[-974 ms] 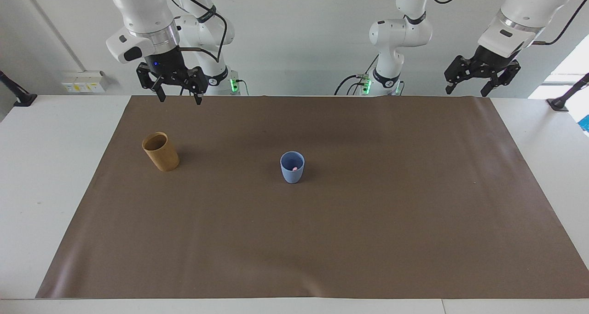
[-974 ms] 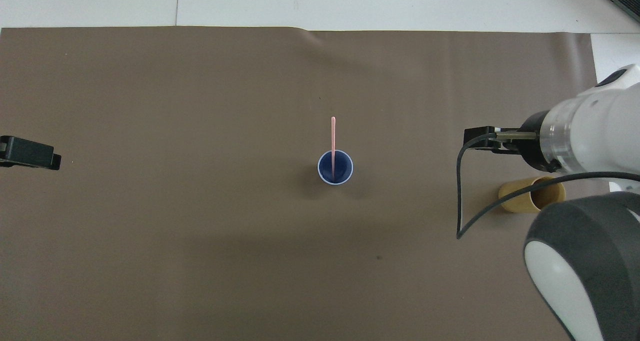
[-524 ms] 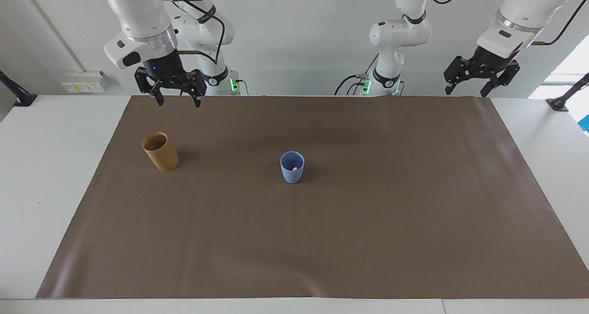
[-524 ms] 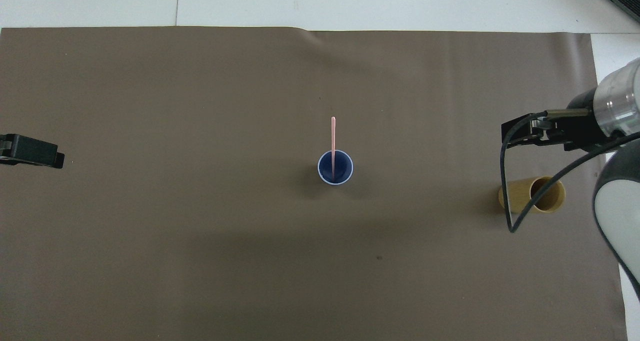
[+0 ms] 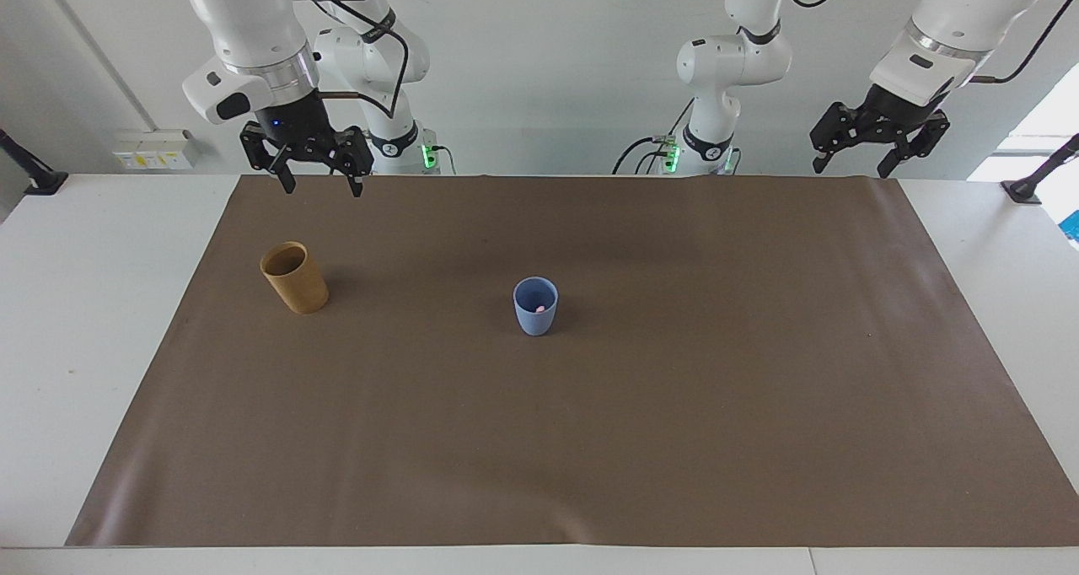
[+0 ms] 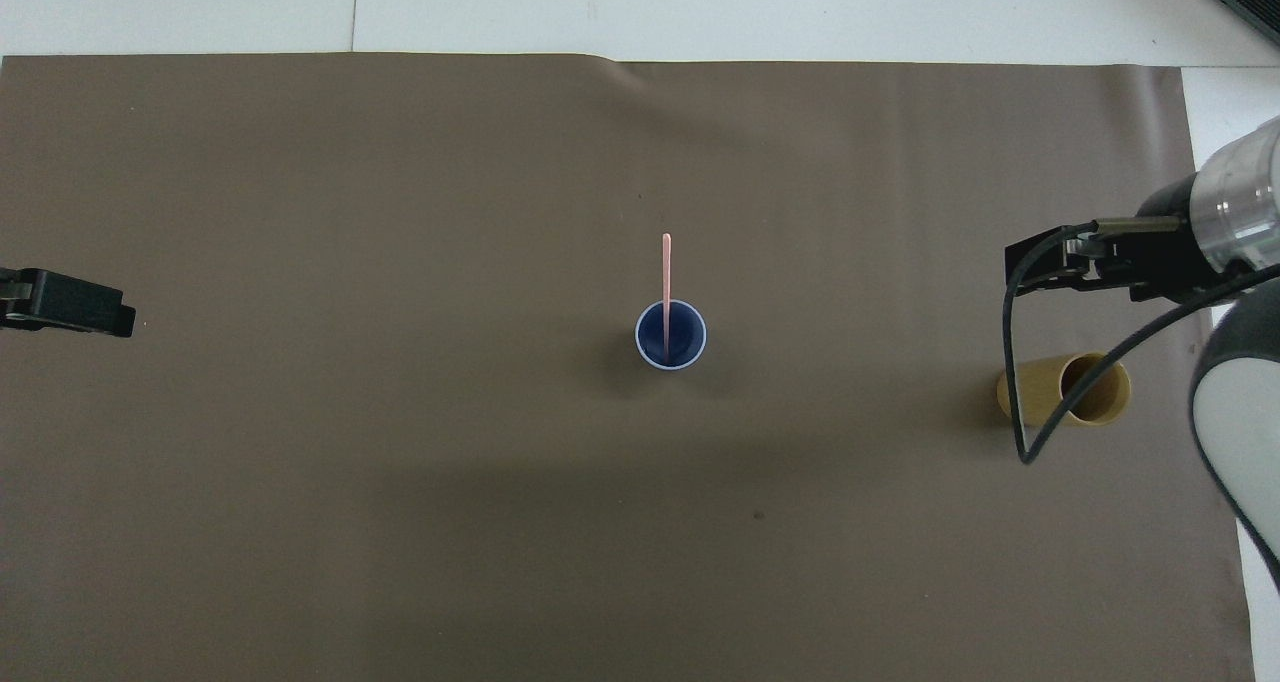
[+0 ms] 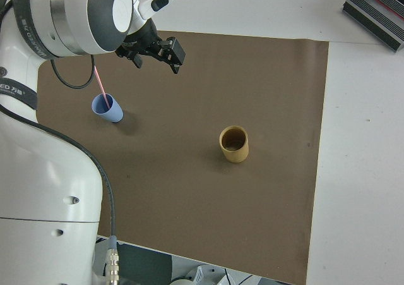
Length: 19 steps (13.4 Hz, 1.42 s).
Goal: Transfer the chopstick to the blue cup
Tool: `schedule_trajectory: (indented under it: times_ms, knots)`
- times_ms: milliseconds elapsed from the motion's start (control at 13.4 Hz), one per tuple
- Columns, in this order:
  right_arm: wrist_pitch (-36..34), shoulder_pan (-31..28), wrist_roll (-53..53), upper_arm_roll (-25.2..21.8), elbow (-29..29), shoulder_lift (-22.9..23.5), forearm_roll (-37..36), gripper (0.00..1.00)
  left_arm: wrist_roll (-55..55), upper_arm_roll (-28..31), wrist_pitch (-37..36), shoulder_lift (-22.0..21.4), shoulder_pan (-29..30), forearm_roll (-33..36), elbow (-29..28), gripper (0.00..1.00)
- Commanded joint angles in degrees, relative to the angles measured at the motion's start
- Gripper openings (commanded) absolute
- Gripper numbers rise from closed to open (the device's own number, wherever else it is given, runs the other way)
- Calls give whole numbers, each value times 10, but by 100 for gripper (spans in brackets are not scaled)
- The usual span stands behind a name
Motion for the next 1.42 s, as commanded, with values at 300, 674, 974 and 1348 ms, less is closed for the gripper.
schedule_trajectory:
  times_ms: [300, 674, 974, 1348]
  knots:
    - [-20, 63, -18, -78, -26, -31, 3, 100, 1, 14, 8, -7, -8, -8, -9, 100]
    - [-20, 60, -31, -81, -37, -30, 8, 100, 1, 13, 8, -7, -8, -9, -9, 100]
    - [-18, 57, -47, -82, -38, -30, 18, 100, 1, 13, 8, -6, -5, -9, -9, 100]
    - [-12, 46, -37, -82, -31, -23, 18, 100, 3, 12, 8, -6, 2, -10, -9, 100]
